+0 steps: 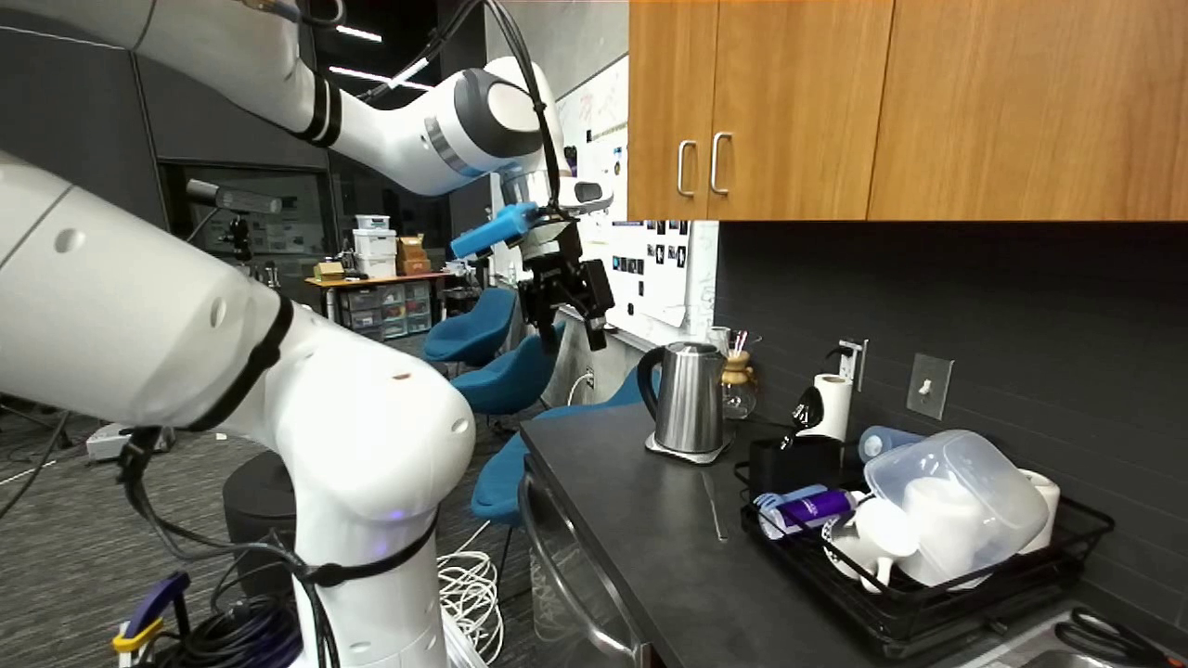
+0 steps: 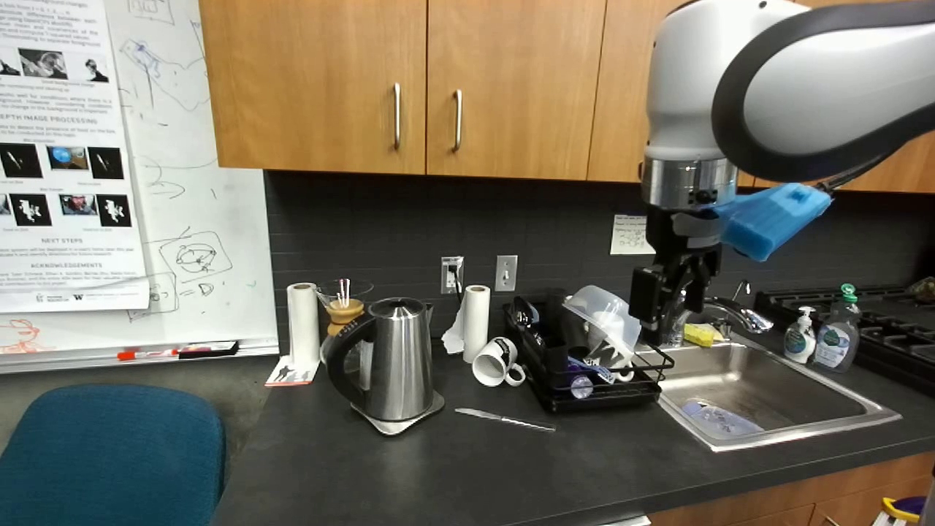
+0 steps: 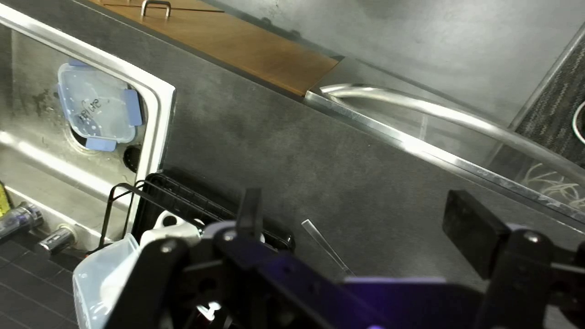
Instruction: Move the blue fork from the drying rack to the counter next to the knife
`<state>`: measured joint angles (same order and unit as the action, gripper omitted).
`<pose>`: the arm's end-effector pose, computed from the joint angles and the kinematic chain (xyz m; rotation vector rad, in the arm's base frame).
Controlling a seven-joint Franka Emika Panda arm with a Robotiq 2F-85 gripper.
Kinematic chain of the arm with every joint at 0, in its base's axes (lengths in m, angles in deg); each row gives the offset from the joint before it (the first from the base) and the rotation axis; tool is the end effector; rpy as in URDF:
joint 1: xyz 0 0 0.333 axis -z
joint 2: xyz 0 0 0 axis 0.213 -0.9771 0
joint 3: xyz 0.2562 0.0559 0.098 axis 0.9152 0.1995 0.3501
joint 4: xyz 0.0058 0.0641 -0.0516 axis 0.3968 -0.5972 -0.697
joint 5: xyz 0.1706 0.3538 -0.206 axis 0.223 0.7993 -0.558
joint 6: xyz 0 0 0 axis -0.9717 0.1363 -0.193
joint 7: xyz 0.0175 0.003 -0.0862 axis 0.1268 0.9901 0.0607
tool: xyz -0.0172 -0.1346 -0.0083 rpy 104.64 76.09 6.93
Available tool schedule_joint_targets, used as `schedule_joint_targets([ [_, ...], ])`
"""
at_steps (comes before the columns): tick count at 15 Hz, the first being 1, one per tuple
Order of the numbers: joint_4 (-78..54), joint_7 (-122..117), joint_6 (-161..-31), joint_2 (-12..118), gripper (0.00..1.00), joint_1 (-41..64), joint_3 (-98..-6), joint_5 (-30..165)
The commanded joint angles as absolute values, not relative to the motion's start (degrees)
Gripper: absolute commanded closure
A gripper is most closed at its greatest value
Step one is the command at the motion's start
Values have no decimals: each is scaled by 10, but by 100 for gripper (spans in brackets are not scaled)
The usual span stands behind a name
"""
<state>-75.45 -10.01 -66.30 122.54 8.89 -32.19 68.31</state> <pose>0.3505 0.0951 0.4108 2.8895 0.0359 0.0987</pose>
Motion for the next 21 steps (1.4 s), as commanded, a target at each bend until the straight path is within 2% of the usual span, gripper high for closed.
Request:
schedule_joint_targets([
  [1, -753, -107, -662, 1223, 0, 79, -330, 676],
  [11, -753, -107, -662, 1223, 0, 79, -330, 676],
  [21, -741, -122, -775, 1141, 0, 83, -304, 667],
])
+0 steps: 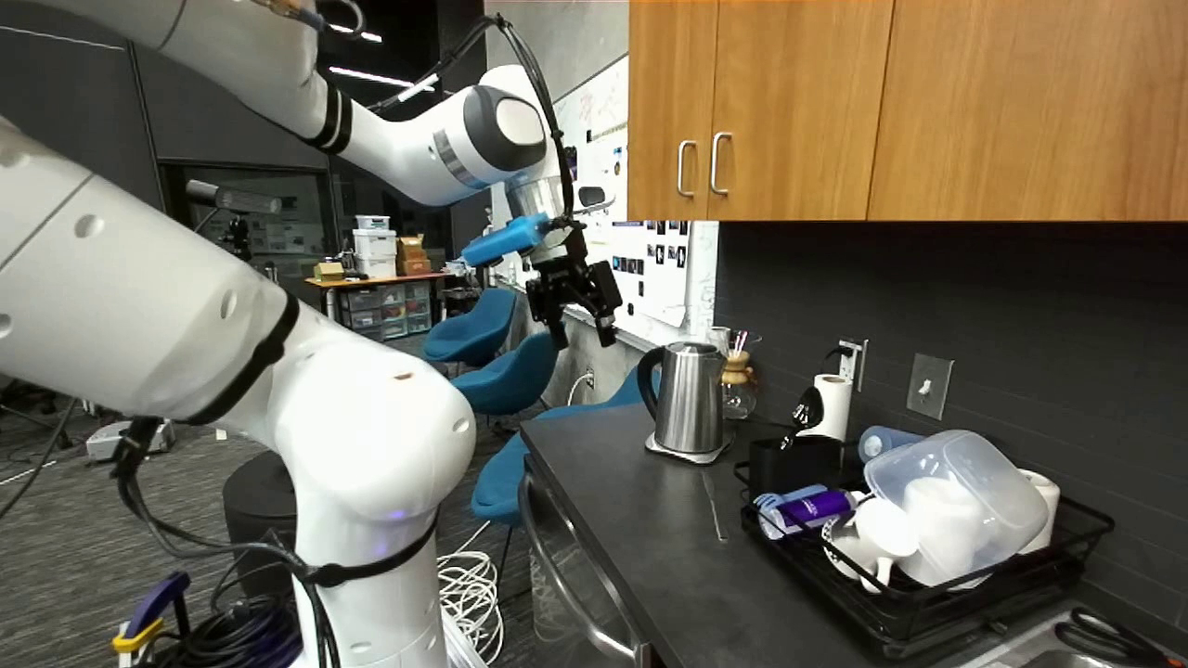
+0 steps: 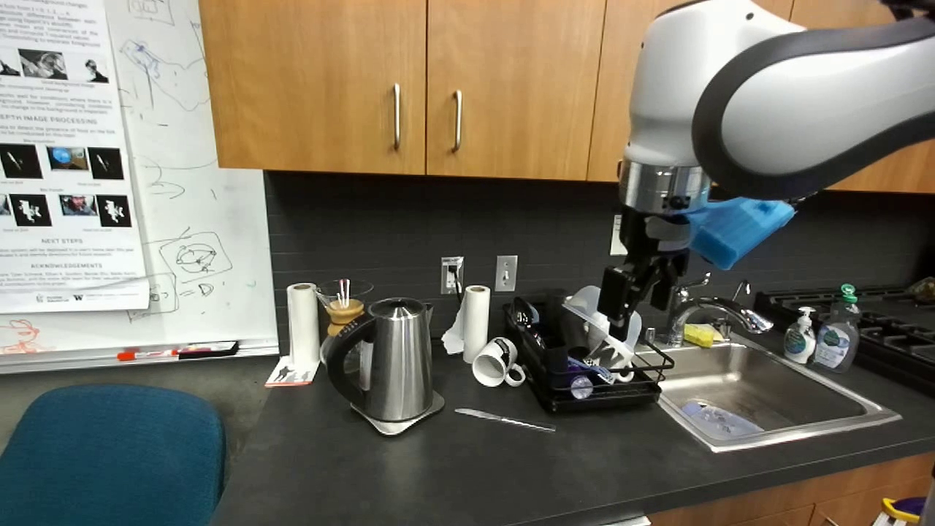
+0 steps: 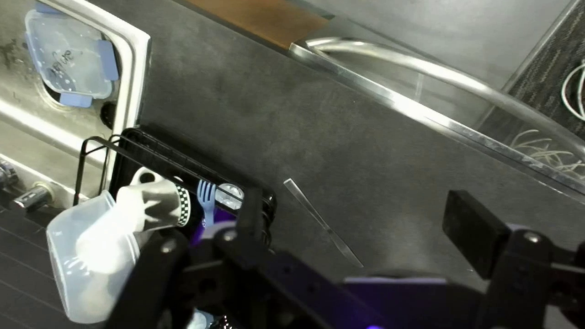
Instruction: Move the blue fork from the drying rack to the counter next to the knife
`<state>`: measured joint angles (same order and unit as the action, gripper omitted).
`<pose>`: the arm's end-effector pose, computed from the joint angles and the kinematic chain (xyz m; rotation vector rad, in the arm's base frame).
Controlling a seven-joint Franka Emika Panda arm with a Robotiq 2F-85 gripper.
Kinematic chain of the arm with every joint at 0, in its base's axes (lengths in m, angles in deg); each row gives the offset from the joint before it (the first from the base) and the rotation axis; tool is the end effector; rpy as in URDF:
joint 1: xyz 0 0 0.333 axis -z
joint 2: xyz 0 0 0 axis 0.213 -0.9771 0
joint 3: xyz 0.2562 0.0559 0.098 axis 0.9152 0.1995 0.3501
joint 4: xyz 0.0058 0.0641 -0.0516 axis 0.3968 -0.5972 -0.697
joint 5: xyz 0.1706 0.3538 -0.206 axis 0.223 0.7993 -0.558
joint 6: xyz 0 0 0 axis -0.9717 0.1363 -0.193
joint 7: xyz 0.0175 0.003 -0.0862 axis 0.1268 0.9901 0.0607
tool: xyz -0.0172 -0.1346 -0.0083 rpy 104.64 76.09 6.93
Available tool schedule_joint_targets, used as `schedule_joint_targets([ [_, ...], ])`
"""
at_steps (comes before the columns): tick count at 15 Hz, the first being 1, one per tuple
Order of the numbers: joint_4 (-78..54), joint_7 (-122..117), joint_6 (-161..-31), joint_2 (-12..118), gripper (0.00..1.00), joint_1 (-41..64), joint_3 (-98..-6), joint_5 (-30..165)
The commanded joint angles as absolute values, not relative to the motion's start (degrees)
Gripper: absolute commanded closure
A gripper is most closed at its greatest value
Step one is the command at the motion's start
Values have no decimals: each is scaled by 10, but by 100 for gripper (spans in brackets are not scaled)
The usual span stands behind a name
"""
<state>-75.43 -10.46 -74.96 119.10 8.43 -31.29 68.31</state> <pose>0.3713 0.1114 0.4019 2.9036 0.0909 0.2312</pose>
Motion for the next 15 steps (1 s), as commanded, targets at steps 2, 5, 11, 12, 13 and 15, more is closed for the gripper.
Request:
schedule_joint_targets([
  [2, -737, -119, -789, 1109, 0, 86, -301, 660],
  [5, -721, -112, -806, 1062, 0, 100, -308, 622],
  [11, -650, -71, -845, 964, 0, 145, -353, 492],
  [12, -636, -59, -852, 948, 0, 149, -364, 474],
  [13, -620, -48, -864, 928, 0, 152, -376, 460],
  [15, -593, -23, -881, 894, 0, 151, -397, 452],
])
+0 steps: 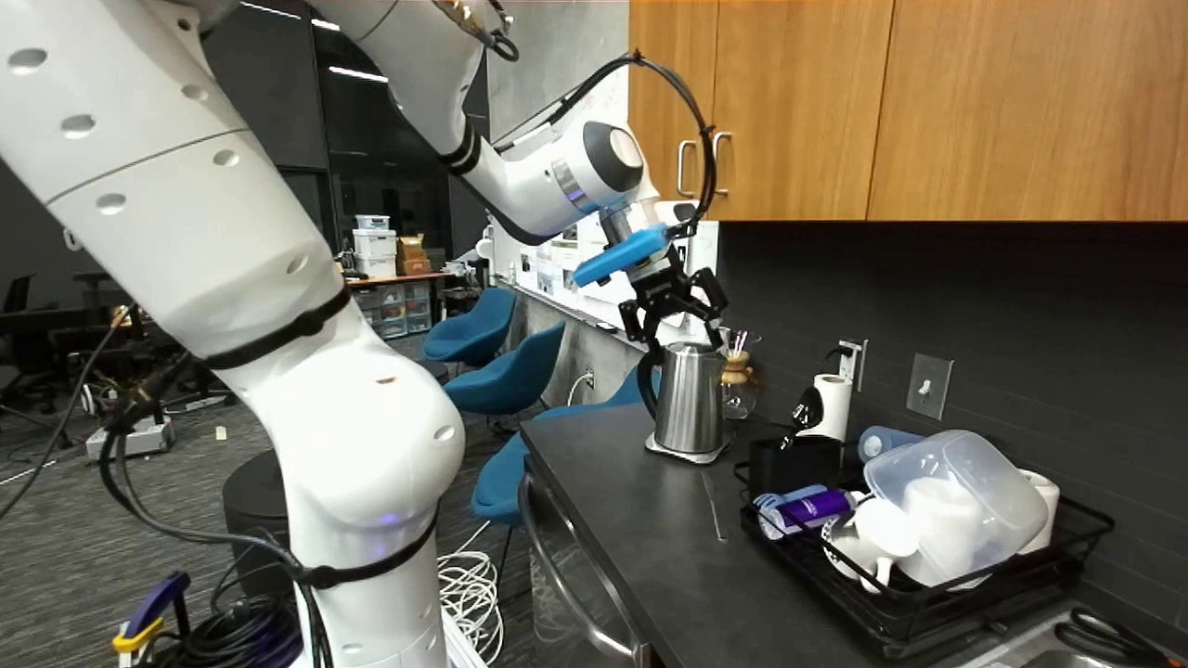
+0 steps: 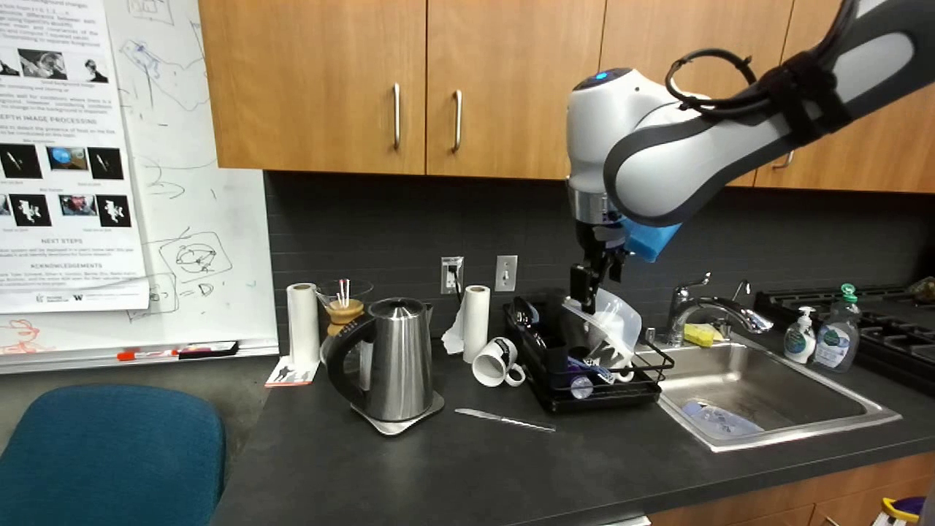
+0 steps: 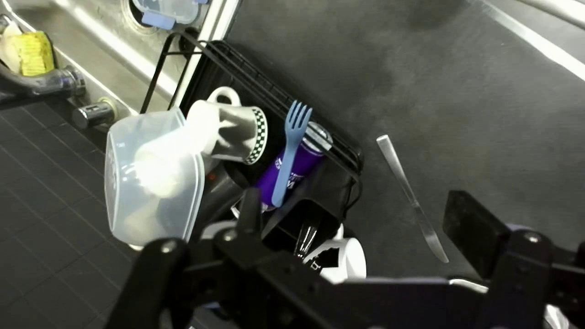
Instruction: Move the blue fork from the drying rack to the counter next to the knife
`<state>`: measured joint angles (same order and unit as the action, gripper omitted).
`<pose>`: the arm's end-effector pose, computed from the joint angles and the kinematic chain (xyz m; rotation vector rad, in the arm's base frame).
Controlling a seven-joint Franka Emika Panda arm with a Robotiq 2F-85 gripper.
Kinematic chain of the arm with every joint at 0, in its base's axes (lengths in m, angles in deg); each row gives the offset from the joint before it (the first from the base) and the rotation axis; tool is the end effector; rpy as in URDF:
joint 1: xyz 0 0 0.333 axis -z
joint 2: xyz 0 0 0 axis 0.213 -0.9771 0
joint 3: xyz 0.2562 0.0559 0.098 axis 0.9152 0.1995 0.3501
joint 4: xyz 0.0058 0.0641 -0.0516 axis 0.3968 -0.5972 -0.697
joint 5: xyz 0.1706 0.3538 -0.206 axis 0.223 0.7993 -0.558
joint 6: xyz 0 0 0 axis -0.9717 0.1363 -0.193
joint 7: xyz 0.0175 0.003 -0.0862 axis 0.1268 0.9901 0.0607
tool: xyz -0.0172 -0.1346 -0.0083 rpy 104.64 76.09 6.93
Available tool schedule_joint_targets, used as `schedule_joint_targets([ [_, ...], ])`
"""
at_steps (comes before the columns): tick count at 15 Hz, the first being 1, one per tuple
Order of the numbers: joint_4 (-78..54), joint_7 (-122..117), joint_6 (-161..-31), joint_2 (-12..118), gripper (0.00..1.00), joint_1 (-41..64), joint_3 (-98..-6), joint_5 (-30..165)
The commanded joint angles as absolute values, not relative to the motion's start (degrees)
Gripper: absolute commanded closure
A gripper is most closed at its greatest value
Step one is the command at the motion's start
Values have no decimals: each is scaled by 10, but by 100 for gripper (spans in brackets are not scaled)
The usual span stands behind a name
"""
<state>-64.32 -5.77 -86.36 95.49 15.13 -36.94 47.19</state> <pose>0.4767 0.0379 0.3609 2.7049 0.2822 0.1961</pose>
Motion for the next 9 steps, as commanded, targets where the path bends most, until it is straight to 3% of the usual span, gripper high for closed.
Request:
schedule_joint_targets([
  [1, -581, -10, -887, 878, 0, 146, -407, 461],
  [9, -550, 2, -886, 788, 0, 115, -420, 519],
])
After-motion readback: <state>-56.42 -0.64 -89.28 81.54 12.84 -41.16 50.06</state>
